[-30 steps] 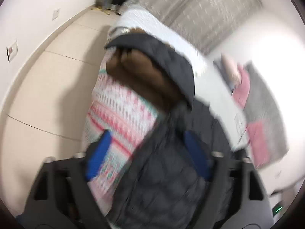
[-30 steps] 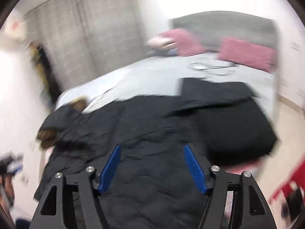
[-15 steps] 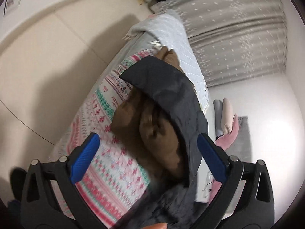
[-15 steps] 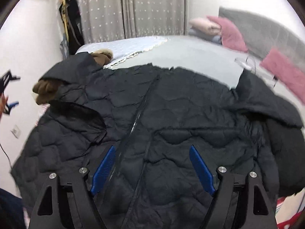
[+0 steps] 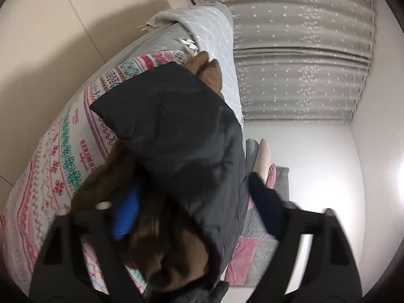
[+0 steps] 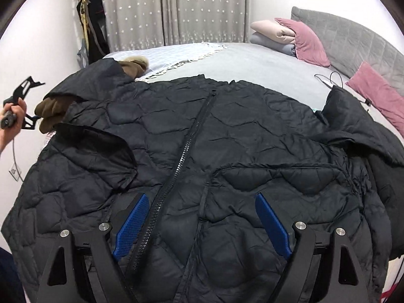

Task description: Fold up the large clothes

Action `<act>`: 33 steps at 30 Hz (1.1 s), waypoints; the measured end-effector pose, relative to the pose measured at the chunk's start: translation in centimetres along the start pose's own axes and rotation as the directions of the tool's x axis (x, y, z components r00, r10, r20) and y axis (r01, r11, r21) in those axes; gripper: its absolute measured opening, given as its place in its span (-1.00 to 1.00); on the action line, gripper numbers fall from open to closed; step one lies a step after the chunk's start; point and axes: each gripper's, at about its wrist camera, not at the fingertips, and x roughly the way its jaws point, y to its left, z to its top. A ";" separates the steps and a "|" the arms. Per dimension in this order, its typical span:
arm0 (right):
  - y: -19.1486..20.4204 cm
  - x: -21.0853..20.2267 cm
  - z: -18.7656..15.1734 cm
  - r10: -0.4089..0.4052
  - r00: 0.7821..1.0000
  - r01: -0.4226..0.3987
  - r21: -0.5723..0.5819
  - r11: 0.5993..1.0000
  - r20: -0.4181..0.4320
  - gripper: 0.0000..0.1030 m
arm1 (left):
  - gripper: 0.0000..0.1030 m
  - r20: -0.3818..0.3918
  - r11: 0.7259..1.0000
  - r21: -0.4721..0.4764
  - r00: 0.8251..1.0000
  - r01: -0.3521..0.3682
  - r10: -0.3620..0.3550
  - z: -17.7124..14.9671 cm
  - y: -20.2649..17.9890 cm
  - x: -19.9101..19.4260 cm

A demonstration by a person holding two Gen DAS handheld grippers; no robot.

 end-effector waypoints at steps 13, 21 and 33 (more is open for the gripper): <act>-2.0 -1.2 0.5 0.050 0.998 -0.053 0.080 0.995 0.031 0.69 | -0.90 0.293 0.948 0.289 0.955 -0.132 0.044 -2.4 -8.3 -4.9; -7.9 -1.4 0.3 0.093 0.996 -0.088 0.324 0.942 -0.002 0.69 | -0.91 0.413 0.761 0.606 0.909 -0.231 -0.052 -11.1 -18.6 -6.7; -14.6 -3.0 -0.6 0.123 0.990 -0.141 0.548 0.824 0.069 0.69 | -0.90 0.201 0.479 0.869 0.972 -0.120 -0.121 -27.6 -26.5 -1.3</act>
